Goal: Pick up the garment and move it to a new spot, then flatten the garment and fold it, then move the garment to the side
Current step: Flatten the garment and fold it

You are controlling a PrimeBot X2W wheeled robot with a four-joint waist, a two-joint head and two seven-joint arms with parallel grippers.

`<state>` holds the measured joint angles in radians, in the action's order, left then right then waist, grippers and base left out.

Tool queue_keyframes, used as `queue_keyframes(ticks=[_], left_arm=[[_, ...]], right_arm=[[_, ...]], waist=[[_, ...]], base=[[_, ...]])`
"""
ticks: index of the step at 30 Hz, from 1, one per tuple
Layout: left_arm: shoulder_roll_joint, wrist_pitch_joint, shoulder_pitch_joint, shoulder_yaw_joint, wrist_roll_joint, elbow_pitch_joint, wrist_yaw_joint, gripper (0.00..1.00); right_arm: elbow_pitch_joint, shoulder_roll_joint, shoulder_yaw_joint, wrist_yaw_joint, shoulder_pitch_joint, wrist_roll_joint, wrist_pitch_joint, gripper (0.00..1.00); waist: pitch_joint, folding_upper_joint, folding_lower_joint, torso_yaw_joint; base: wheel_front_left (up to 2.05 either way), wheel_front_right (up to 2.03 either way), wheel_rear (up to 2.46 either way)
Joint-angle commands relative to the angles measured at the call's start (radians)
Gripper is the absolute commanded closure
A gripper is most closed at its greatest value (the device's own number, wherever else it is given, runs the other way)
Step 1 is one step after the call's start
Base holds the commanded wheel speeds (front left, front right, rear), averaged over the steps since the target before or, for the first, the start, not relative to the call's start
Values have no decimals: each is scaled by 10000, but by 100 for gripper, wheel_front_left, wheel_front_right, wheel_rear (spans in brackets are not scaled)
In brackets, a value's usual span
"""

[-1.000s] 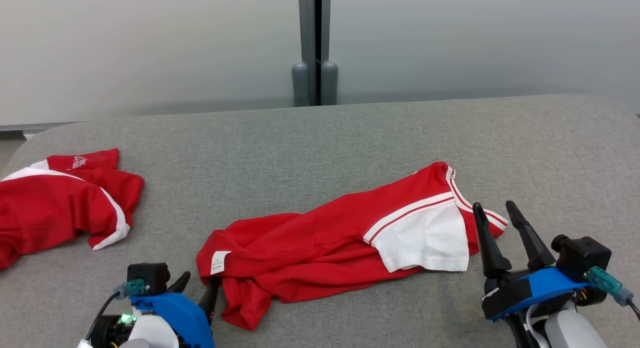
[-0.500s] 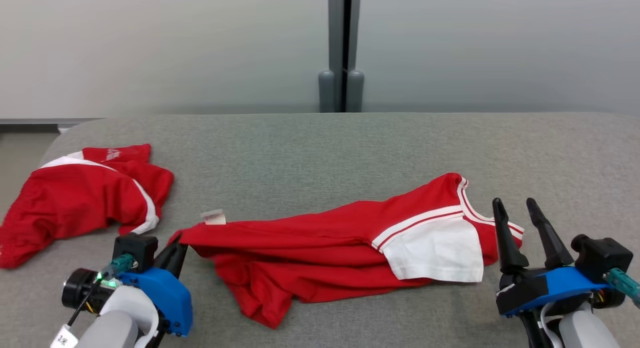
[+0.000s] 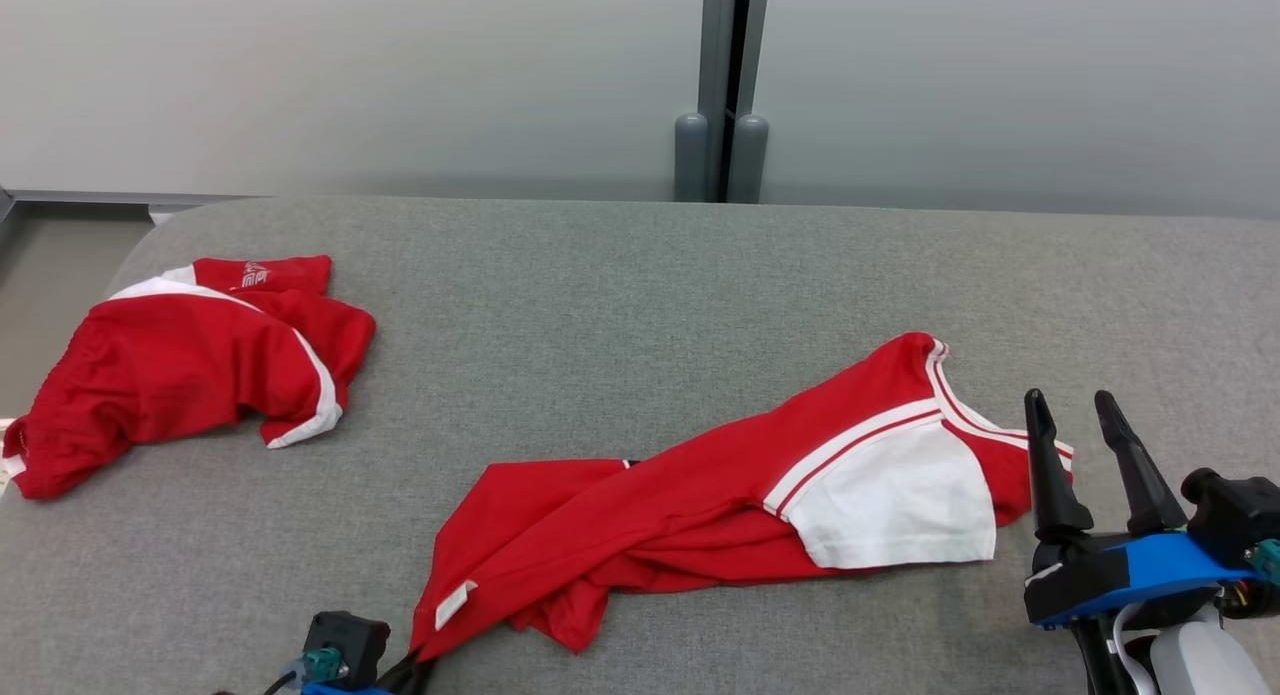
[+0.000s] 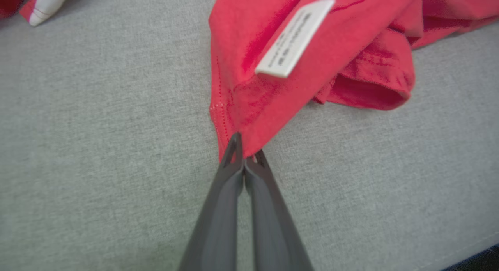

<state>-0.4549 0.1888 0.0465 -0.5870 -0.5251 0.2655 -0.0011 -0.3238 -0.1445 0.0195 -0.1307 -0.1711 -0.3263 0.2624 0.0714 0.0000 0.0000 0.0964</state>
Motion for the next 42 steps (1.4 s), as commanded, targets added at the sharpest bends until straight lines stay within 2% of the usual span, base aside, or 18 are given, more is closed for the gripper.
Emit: queue_keyframes(ticks=[1,2,3,4,7,10,17,21,24,27,31,36,39,42], left_arm=[[44,-51,-24,4,25,100,-50,100],[192,-180,-40,27,-89,250,-61,100],[299,-318,-50,59,-170,463,-71,60],[341,-379,-58,36,-205,685,-117,0],[476,-668,109,157,-383,1042,-232,0],[243,-979,247,474,-462,939,-137,0],[-599,-1113,-109,1343,-747,-457,385,0],[-814,-1834,-327,1974,-691,-1399,952,0],[-433,-2744,-442,2351,-663,-1915,1431,0],[-34,-3351,-520,2413,-698,-1945,1620,0],[475,-3631,-394,2067,-711,-1453,1446,0],[644,-3863,-56,1942,-719,-852,1156,0],[668,-3971,83,1946,-735,-572,1062,0],[753,-4010,217,1826,-707,-377,967,0]], right_arm=[[-23,-31,19,-1,41,45,34,0],[-33,-32,21,-1,22,52,34,0],[-43,-21,10,-1,13,59,34,0],[-63,-12,13,-1,20,69,34,0],[-109,1,21,-1,87,86,34,0],[-153,22,57,-1,181,65,34,0],[-6,139,122,-1,387,9,34,0],[95,181,106,-1,459,-27,34,0],[114,160,112,-1,560,-83,34,0],[-162,132,-74,-1,611,-143,14,0],[-561,41,-371,-1,425,-242,-154,0],[-974,-43,-605,-1,254,-387,-600,0],[-1471,-57,-697,-1,79,-540,-1444,0],[-2053,-69,-809,-1,-243,-777,-2740,0]], waist=[[12,0,0,-33],[21,0,0,-56],[23,0,0,-84],[15,0,0,-115],[-25,0,0,-156],[-148,0,0,-144],[-483,0,0,-92],[-652,0,0,-156],[-718,0,0,-221],[-739,0,0,-291],[-749,0,0,-405],[-783,0,0,-426],[-773,0,0,-417],[-717,0,0,-365]], base=[[0,0,0],[0,0,0],[0,0,0],[0,0,0],[0,0,0],[0,0,0],[0,0,0],[0,0,0],[0,0,0],[0,0,0],[0,0,0],[0,0,0],[0,0,0],[0,0,0]])
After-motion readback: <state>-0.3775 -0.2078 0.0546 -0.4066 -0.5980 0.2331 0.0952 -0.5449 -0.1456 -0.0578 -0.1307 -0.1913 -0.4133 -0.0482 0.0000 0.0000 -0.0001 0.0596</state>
